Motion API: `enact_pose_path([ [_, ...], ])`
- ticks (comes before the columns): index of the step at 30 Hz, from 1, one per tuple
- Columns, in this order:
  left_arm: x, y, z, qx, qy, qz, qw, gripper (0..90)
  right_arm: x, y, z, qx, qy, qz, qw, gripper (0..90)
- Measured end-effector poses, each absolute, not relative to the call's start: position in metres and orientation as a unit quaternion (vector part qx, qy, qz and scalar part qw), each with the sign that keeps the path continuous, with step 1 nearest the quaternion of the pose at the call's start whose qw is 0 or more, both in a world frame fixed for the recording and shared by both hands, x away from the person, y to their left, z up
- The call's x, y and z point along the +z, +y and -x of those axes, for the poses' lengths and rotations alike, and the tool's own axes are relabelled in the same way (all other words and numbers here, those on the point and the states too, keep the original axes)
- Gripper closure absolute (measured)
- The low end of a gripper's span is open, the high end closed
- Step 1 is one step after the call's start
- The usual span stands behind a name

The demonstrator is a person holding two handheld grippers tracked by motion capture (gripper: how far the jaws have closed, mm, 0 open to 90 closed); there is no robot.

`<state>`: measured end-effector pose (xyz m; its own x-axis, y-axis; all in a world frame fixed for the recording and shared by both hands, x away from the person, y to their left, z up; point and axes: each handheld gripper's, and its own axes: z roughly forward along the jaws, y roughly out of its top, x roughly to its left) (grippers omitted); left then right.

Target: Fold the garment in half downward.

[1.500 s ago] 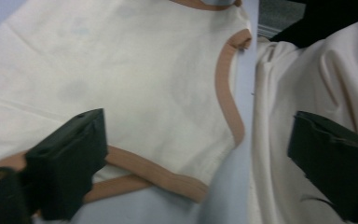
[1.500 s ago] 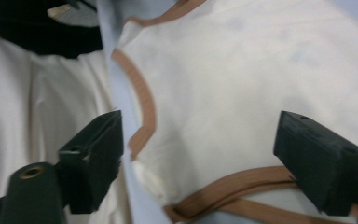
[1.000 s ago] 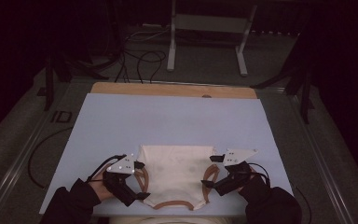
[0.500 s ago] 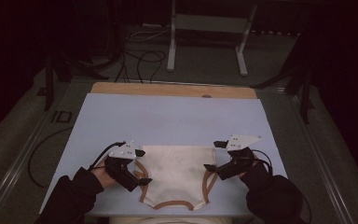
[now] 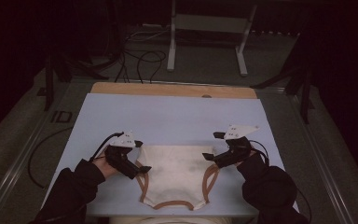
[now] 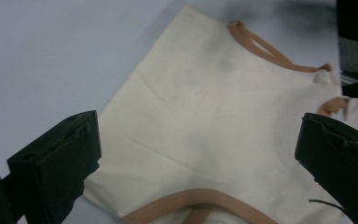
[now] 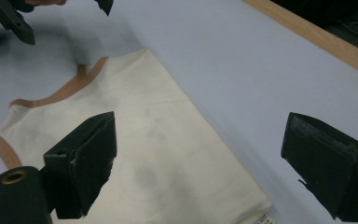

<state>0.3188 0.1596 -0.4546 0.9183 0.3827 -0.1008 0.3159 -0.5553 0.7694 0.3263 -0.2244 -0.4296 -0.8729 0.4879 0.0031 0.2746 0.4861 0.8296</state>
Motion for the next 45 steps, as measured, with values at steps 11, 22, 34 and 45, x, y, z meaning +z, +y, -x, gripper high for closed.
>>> enact_pose_path([
  [11,-0.467,0.16,-0.339,0.045,0.224,-0.872,0.433,0.7,-0.449,-0.226,-0.343,0.447,0.85,-0.25,0.126,10.4],
  [22,-0.485,0.162,-0.355,0.053,0.266,-0.866,0.42,0.7,-0.475,-0.232,-0.354,0.425,0.853,-0.28,0.112,10.5],
  [34,-0.506,0.165,-0.365,0.07,0.309,-0.874,0.368,8.3,-0.498,-0.233,-0.362,0.399,0.86,-0.302,0.098,10.5],
  [45,-0.517,0.163,-0.369,0.071,0.323,-0.877,0.348,37.4,-0.509,-0.23,-0.37,0.372,0.869,-0.311,0.098,22.1],
])
